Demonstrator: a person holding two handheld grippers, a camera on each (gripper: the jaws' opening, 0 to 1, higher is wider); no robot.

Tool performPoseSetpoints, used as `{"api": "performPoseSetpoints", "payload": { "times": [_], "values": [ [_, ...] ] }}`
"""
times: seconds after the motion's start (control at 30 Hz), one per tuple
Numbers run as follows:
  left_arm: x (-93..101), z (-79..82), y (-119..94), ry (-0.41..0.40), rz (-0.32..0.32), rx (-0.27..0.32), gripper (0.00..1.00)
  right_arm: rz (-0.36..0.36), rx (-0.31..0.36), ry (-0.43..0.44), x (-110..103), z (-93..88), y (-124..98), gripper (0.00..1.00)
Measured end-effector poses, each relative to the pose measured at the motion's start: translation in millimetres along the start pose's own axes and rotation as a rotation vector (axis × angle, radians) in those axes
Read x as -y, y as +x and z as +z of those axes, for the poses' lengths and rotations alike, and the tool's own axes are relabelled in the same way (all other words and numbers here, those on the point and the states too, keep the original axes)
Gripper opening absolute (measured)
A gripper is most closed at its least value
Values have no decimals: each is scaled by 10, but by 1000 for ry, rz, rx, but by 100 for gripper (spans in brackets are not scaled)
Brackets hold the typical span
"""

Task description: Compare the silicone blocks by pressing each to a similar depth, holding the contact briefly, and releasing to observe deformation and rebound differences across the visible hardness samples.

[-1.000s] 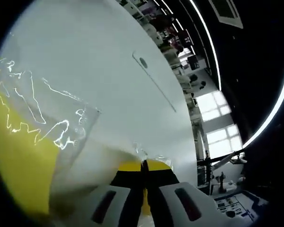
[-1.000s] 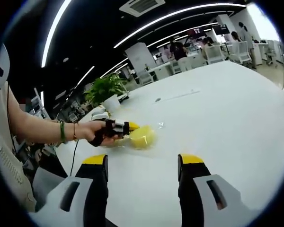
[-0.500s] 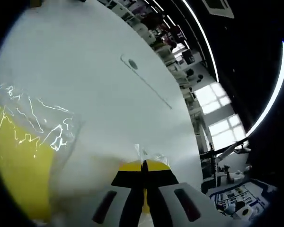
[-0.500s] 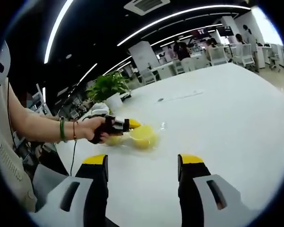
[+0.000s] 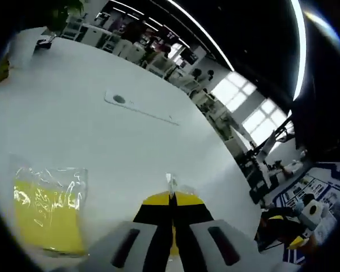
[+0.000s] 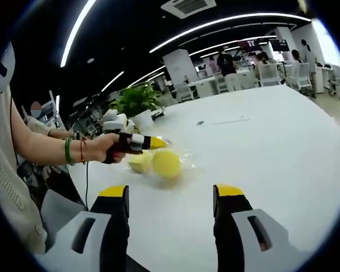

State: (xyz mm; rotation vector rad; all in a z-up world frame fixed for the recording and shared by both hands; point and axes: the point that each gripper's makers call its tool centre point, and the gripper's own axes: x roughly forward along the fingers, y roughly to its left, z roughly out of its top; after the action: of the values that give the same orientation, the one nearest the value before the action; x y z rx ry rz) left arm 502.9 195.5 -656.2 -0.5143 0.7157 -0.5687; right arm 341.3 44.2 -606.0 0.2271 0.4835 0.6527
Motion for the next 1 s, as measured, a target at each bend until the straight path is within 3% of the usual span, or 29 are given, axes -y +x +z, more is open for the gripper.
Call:
{"api": "performPoseSetpoints", "payload": {
  "times": [0.27,0.6,0.87,1.0],
  "values": [
    [171,28,-201,122,-22,3,0,-3,-5,-46,-126,45,-76,56],
    [436,32,-504,416,-14,-16,0,5,4,-126,-290,194,-103,56],
    [517,112,-758,471,-24,1,0,25,8,-181,-444,303,-81,57],
    [595,210,-934,517,-37,19,0,64,-14,-254,-559,348,-58,59]
  ]
}}
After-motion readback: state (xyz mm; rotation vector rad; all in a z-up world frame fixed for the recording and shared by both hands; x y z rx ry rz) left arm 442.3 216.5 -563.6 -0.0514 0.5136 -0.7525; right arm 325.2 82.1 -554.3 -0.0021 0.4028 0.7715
